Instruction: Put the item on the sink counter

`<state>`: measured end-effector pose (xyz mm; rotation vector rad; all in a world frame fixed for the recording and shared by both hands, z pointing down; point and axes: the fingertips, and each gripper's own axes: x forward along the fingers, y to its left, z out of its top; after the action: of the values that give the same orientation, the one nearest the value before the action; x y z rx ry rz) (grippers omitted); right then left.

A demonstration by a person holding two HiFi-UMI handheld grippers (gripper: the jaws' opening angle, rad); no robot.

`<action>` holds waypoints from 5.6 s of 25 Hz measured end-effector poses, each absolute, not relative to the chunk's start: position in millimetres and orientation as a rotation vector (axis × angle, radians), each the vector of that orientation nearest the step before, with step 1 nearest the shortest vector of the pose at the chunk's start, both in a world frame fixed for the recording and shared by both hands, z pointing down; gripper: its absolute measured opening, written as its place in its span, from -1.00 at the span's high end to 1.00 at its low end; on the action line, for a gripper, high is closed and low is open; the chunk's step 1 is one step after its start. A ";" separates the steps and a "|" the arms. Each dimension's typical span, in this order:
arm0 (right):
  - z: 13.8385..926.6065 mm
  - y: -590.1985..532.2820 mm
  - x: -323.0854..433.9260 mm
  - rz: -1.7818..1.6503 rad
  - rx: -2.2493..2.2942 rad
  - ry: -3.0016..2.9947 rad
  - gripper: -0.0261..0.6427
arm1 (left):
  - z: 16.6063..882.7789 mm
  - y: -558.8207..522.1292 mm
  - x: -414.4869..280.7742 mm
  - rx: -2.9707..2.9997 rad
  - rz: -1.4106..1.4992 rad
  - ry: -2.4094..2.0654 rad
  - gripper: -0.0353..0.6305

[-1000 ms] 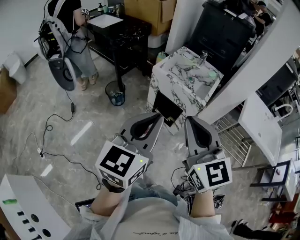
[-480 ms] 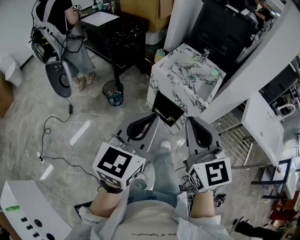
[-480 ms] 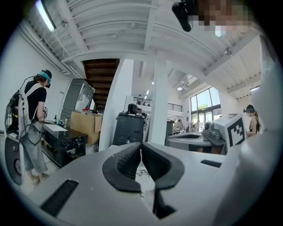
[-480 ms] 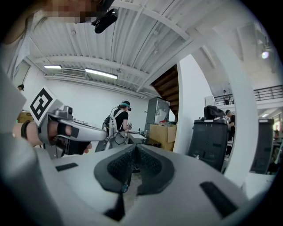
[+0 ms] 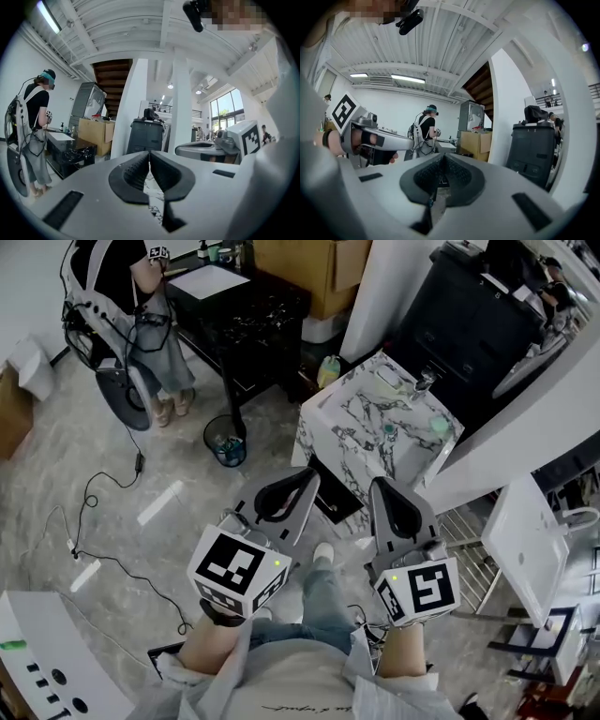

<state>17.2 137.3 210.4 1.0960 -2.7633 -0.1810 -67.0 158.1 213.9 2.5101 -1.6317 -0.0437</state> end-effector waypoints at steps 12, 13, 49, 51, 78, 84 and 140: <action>193.3 -10.7 75.5 -0.186 1.036 -2.789 0.89 | 192.1 9.8 -2.3 2.501 -0.061 -1.676 0.82; 193.8 -20.5 81.5 -0.183 1.038 -2.787 0.89 | 192.4 -0.5 3.7 2.501 -0.061 -1.672 0.82; 246.0 -212.9 131.1 0.101 1.611 -2.428 0.89 | 223.6 -226.7 79.1 2.801 0.108 -0.927 0.82; 247.8 -218.7 135.4 0.113 1.672 -2.382 0.89 | 228.8 -233.6 83.4 2.817 0.127 -0.853 0.82; 281.5 -240.2 222.5 0.283 1.885 -2.210 0.89 | 257.9 -255.7 132.5 2.813 0.243 -0.666 0.82; 310.7 -250.7 243.2 0.341 1.883 -2.180 0.89 | 282.1 -264.8 139.2 2.783 0.294 -0.681 0.82; 567.5 -343.2 297.6 0.144 1.004 -1.675 -0.10 | 420.5 -268.0 165.3 2.591 0.467 -0.692 0.82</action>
<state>297.6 -343.2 567.5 1.0045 -1.6747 0.1435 165.3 -268.0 420.5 2.5913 -0.6925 0.4667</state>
